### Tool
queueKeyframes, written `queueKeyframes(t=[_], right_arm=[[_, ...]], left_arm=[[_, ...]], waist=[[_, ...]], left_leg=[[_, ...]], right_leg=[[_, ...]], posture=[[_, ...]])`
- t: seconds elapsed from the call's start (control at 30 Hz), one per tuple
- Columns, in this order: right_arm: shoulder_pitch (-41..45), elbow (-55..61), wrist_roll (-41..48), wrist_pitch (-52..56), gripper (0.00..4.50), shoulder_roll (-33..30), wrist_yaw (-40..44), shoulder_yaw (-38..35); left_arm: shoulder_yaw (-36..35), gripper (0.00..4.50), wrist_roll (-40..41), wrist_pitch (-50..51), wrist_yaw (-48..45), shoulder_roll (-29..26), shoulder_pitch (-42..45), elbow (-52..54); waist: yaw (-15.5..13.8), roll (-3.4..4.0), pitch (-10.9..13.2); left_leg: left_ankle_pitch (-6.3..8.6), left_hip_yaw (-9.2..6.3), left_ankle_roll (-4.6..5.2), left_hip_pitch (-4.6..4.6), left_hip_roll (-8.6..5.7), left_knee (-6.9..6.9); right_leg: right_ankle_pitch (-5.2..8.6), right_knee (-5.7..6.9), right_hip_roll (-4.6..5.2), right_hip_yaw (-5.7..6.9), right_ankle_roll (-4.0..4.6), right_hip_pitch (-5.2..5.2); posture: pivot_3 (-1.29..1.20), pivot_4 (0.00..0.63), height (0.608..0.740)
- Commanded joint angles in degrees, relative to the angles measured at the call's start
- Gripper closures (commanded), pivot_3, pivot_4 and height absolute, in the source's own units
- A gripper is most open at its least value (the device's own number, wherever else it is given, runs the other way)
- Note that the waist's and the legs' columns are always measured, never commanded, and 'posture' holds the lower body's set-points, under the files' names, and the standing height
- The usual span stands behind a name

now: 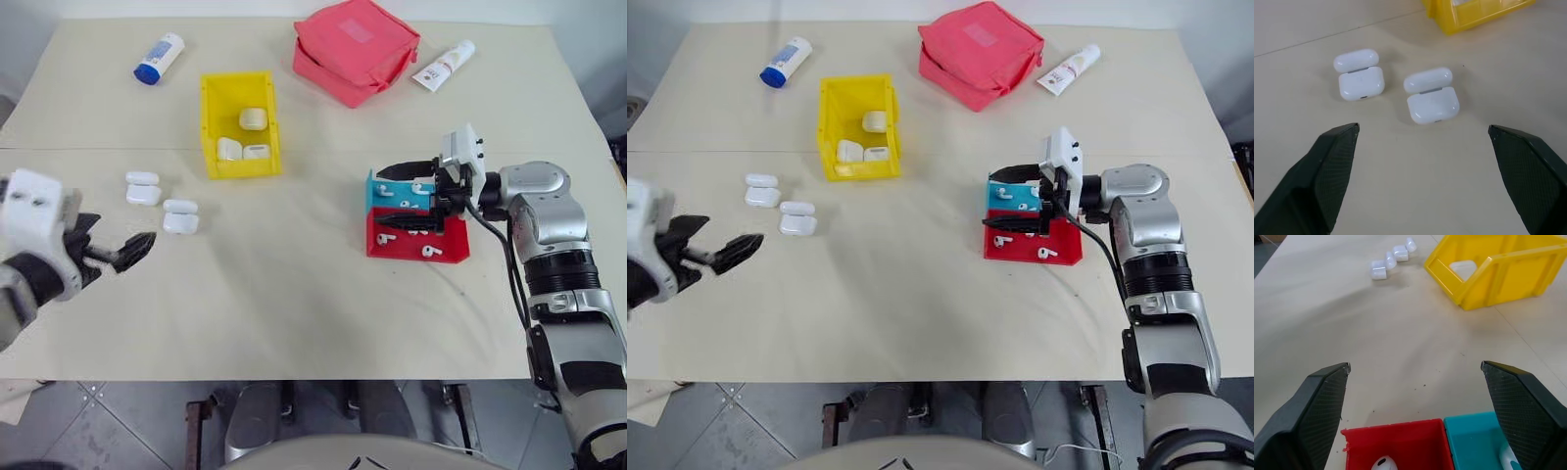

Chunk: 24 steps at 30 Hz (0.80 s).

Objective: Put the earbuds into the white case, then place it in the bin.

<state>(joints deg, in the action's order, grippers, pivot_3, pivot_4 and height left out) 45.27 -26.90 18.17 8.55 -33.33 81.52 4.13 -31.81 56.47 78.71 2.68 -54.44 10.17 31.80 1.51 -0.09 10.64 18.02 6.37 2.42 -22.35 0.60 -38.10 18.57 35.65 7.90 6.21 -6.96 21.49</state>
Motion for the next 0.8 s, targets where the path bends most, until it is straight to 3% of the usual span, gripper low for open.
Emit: queueKeyframes(t=[0.03, 0.37, 0.6, 0.8], right_arm=[[0.29, 2.06, 0.59, -0.27, 0.02, -0.22, 0.34, -0.78], [-0.54, 2.78, 0.62, 0.02, 0.02, -0.55, 0.98, -0.80], [-1.09, 3.00, 0.60, -0.05, 0.02, -0.58, 1.18, -0.73], [-1.58, 3.39, 0.55, -0.37, 0.02, -0.82, 1.19, -0.85]], left_arm=[[5.72, 0.00, -2.36, 12.62, 6.07, 4.36, 10.77, -4.08], [16.18, 0.00, 10.63, 13.79, 23.37, 6.92, 24.35, -19.09], [19.57, 0.00, 19.01, 13.79, 36.98, 8.37, 30.07, -30.72], [21.81, 0.00, 22.25, 13.79, 42.09, 10.28, 33.48, -36.66]], waist=[[-0.08, -0.04, 0.02], [0.01, -0.14, 0.05], [0.00, -0.14, 0.05], [-0.04, -0.15, 0.05]], left_leg=[[-0.01, -0.02, -0.01, 0.00, -0.02, -0.02], [-0.07, -0.06, -0.23, -0.02, 0.13, -0.06], [-0.09, -0.10, -0.24, -0.01, 0.11, -0.12], [-0.10, -0.11, -0.23, -0.03, 0.08, -0.17]], right_leg=[[0.00, 0.06, -0.10, -0.04, -0.01, -0.01], [0.00, 0.10, -0.29, -0.18, -0.01, 0.08], [0.00, 0.20, -0.27, -0.21, -0.01, 0.06], [-0.01, 0.23, -0.28, -0.20, -0.01, 0.06]], posture=[[0.00, 0.150, 0.740], [0.00, 0.150, 0.740], [0.00, 0.150, 0.740], [0.00, 0.150, 0.740]])
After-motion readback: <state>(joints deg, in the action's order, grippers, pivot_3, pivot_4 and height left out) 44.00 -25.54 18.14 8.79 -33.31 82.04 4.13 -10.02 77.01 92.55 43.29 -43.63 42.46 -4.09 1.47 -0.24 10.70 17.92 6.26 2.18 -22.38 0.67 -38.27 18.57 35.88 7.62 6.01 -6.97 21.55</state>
